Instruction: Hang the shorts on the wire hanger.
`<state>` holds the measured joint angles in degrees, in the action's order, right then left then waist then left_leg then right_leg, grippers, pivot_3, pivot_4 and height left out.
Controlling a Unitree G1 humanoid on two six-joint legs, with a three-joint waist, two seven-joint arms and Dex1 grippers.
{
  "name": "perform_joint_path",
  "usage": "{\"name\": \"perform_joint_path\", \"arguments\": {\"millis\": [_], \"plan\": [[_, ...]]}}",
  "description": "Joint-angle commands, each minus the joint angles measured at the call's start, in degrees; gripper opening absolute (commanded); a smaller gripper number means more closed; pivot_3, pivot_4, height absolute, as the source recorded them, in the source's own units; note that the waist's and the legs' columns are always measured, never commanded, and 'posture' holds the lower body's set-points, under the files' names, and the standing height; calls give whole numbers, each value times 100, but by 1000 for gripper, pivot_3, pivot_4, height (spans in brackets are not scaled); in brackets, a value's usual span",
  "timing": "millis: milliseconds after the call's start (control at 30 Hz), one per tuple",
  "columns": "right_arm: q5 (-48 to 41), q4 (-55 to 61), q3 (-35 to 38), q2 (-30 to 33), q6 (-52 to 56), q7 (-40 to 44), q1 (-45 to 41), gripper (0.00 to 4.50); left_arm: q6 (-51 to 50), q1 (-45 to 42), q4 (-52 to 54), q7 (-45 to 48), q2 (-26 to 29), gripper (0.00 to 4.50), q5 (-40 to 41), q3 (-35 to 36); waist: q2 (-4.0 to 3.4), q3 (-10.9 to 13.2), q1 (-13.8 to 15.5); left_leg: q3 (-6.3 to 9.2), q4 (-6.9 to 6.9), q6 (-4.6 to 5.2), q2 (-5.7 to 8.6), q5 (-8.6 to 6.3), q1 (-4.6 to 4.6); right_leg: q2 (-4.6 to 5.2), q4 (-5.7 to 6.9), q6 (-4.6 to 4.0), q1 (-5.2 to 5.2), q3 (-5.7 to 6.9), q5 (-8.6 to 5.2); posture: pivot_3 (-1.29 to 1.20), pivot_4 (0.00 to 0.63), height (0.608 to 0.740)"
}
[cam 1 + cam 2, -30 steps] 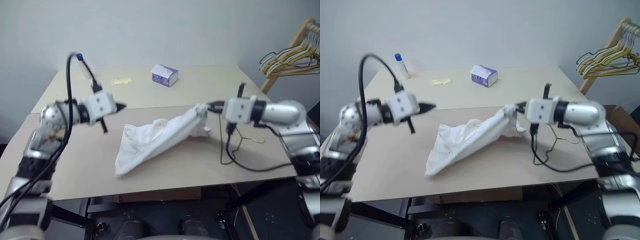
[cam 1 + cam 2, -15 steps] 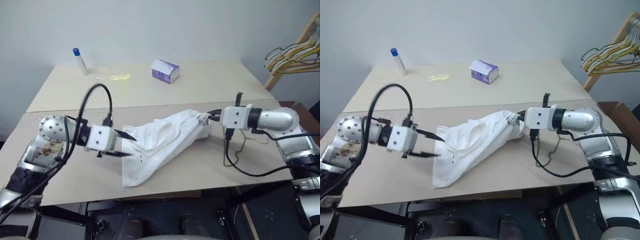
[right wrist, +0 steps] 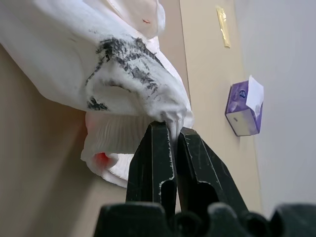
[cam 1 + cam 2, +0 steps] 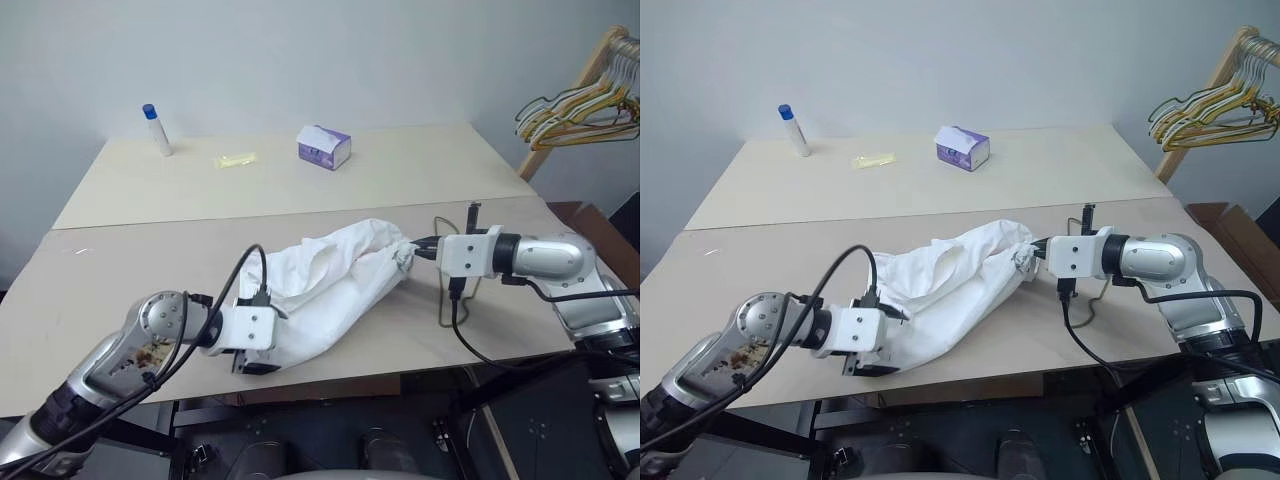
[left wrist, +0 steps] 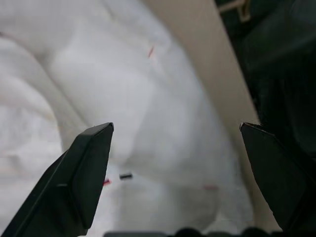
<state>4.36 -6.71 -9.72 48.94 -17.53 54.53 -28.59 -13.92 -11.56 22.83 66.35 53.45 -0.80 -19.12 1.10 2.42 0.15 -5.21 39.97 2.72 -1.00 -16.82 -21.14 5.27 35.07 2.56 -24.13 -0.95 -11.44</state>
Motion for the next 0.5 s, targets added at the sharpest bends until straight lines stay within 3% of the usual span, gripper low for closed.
{"name": "perform_joint_path", "arguments": {"millis": [33, 300, 500], "plan": [[-72, 236, 214, 46, 84, -18, -96, 0, 721, 70, -112, -155, 139, 4451, -627, -182, -1, 2, 15, -1, -1, 1, 0, -1, 0, 1, -3, 0, 0, 0, 0, 51, 37, 740], [-80, 245, 244, 82, 96, 18, -106, 0, 1707, 8, -871, -327, 4, 4451, -1470, -570, -21, -11, 75, -5, 0, 4, 0, 3, 15, 6, -1, -28, 18, 2, -12, 43, 20, 740], [-60, 267, 261, 89, 113, -5, -127, 0, 2086, -86, -1362, -583, -122, 2617, -2000, -677, -82, -55, 64, -8, -19, 6, -1, 2, 117, 11, -5, -35, 115, 1, -32, 36, 12, 740]]}}
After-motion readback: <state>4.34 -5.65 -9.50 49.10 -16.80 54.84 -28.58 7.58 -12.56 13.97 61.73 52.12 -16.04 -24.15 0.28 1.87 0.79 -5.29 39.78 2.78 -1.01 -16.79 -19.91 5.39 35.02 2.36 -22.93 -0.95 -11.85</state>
